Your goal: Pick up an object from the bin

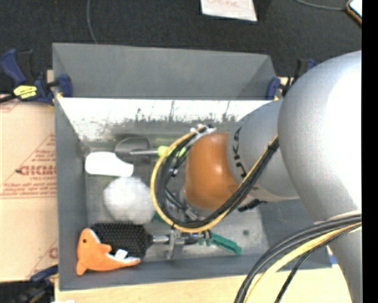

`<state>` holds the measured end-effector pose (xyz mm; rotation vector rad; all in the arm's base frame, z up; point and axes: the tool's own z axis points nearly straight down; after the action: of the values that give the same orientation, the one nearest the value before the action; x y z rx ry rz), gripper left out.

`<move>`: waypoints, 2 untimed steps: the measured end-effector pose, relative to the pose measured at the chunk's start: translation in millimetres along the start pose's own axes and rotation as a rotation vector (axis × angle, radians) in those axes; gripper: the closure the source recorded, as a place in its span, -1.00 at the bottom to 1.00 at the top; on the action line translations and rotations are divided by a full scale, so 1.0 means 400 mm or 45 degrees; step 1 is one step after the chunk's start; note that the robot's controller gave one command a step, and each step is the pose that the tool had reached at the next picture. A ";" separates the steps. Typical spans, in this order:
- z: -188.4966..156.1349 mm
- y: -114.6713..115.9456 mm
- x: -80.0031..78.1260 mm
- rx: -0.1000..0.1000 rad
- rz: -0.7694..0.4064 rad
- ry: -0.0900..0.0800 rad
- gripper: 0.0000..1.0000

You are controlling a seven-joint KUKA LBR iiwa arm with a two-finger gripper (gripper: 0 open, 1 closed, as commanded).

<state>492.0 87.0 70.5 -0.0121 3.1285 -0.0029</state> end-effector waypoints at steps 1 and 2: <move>-0.004 0.067 0.014 0.011 -0.094 -0.006 1.00; -0.004 0.067 0.014 0.011 -0.095 -0.006 1.00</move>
Offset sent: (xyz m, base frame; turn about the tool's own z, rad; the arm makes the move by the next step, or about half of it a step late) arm 0.0000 0.0000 0.0000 0.0000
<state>486.1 113.9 72.0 -0.1282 3.1215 -0.0173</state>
